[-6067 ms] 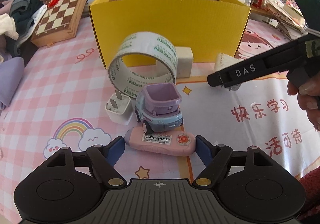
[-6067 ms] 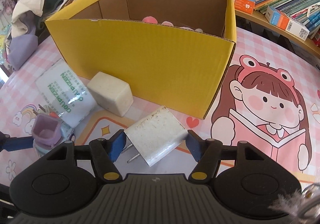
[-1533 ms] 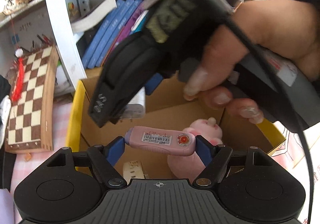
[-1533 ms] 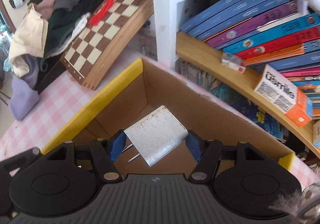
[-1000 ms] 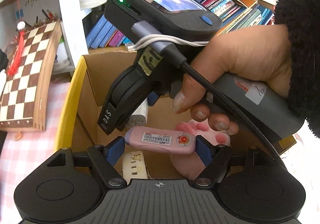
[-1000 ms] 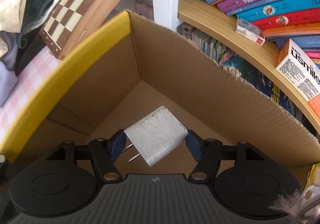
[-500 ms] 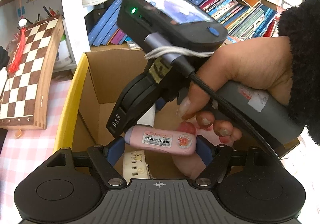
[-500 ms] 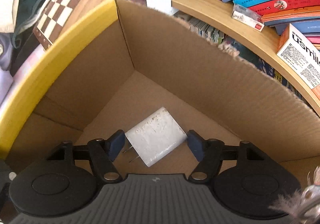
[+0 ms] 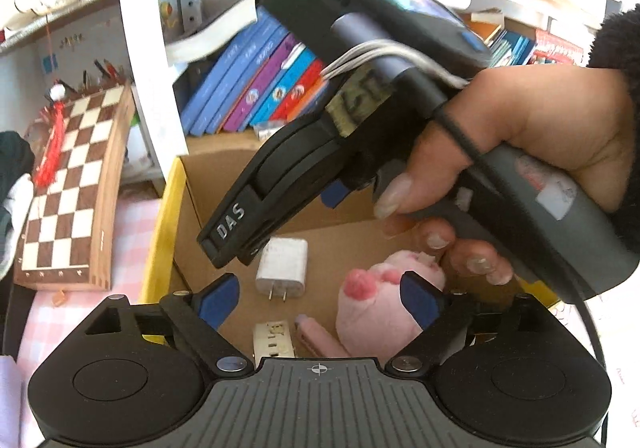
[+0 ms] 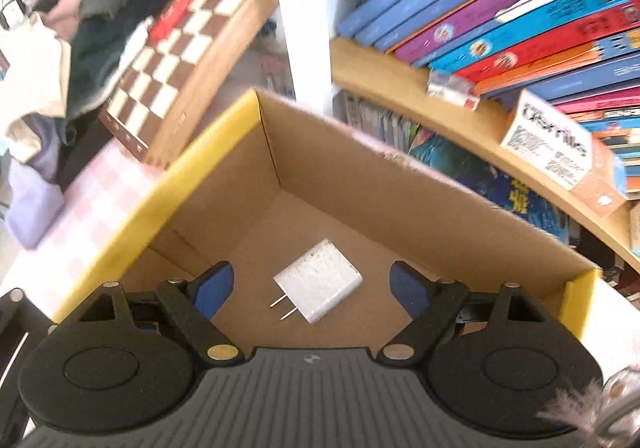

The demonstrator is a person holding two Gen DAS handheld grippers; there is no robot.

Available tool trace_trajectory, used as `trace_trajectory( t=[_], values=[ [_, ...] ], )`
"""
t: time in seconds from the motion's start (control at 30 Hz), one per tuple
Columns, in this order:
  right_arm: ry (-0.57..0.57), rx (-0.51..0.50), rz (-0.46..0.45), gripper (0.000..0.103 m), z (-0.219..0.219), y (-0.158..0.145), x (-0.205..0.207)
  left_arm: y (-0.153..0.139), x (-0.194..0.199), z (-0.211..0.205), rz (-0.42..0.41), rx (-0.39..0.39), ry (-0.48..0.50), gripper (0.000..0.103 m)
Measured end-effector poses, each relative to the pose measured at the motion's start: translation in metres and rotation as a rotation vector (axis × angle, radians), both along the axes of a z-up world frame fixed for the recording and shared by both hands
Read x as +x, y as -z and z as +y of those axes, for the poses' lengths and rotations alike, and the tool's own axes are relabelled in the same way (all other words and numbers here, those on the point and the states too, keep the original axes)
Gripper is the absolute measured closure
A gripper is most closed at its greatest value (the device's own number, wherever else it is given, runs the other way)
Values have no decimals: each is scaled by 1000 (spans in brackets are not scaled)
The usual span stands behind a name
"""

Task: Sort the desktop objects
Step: 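Lower the plug into the box and open the right tool while the left tool releases the pink case, then withdraw both open tools up out of the yellow box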

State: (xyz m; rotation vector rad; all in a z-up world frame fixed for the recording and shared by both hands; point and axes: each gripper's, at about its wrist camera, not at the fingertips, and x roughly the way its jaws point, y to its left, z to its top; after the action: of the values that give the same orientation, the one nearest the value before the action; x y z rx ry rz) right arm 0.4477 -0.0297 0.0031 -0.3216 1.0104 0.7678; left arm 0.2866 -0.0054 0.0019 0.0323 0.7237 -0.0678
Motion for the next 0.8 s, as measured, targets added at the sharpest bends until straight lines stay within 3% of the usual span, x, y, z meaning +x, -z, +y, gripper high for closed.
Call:
trace_trajectory(
  t=[0.3, 0.8],
  values=[
    [59, 68, -59, 18, -32, -44, -32, -27, -31, -8, -82, 9, 37, 13],
    [158, 112, -208, 18, -92, -86, -112, -54, -104, -4, -155, 16, 66, 9]
  ],
)
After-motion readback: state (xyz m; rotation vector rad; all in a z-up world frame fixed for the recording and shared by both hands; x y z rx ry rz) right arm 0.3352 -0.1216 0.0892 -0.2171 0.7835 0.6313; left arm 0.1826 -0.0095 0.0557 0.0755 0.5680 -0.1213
